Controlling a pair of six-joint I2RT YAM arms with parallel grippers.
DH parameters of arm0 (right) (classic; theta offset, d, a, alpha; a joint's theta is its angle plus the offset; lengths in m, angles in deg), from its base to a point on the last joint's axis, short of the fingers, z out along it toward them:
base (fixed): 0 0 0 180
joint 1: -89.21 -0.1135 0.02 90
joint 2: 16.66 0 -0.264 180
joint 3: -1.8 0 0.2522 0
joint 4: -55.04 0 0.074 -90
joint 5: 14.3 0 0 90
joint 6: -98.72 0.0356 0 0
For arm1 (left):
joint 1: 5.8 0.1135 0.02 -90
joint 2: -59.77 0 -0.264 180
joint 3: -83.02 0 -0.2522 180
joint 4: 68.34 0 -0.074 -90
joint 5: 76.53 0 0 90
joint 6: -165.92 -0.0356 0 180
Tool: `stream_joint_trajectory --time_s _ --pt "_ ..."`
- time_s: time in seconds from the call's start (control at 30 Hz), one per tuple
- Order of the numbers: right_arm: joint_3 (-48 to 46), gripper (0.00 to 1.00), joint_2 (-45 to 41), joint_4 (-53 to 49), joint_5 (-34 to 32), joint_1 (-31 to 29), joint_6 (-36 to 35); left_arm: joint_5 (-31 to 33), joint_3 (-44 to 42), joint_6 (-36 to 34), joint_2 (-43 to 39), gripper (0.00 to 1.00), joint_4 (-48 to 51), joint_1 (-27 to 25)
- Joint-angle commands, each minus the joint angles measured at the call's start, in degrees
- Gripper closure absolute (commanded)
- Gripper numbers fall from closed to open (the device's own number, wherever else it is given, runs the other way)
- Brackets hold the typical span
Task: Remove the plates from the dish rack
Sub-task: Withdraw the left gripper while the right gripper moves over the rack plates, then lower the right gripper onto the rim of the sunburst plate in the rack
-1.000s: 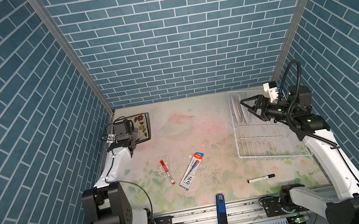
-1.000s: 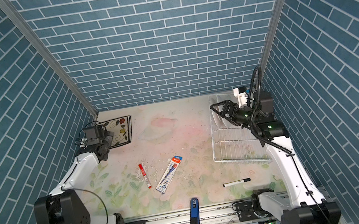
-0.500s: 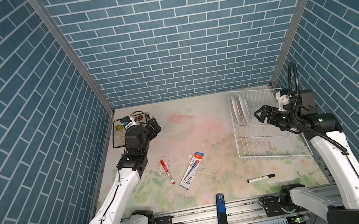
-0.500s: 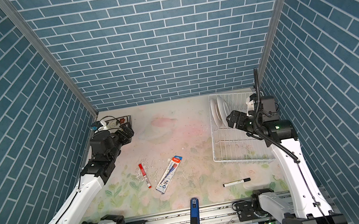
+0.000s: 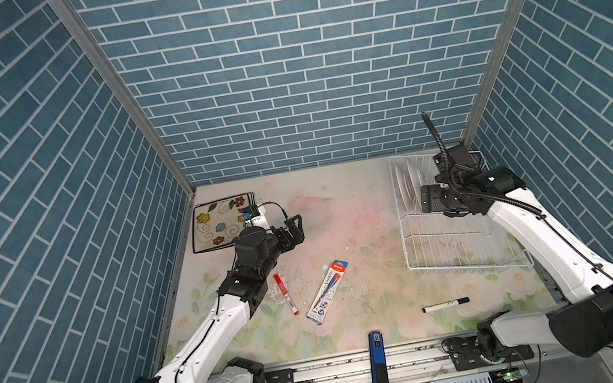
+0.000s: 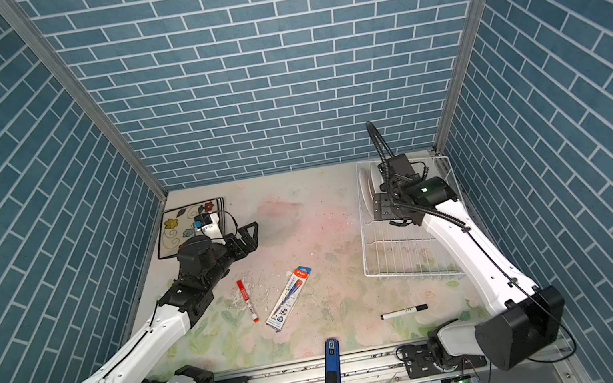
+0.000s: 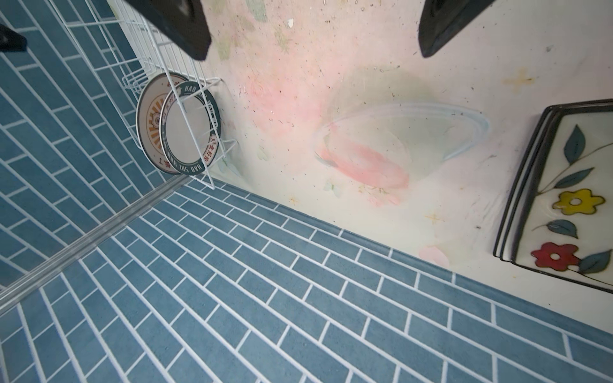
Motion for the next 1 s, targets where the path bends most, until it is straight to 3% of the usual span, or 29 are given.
stream_joint_trajectory --time_s 0.0,0.3,0.57,0.97 --pt "3.5 0.12 3.7 -1.3 -7.0 -1.6 -1.4 -1.6 -1.0 0.0 -0.3 0.0 -3.5 -1.0" --pt "5.9 0.19 12.2 3.1 -12.2 -3.3 -2.0 2.2 -3.3 3.4 0.1 0.0 -5.2 -3.1" --pt "8.2 0.25 18.5 7.1 -10.1 -3.7 -2.9 2.6 -4.9 5.2 1.4 0.0 -7.5 -3.4" --pt "11.9 0.37 26.2 8.8 -18.3 -4.4 -3.9 2.9 -3.1 3.7 1.3 0.0 -4.1 -3.7"
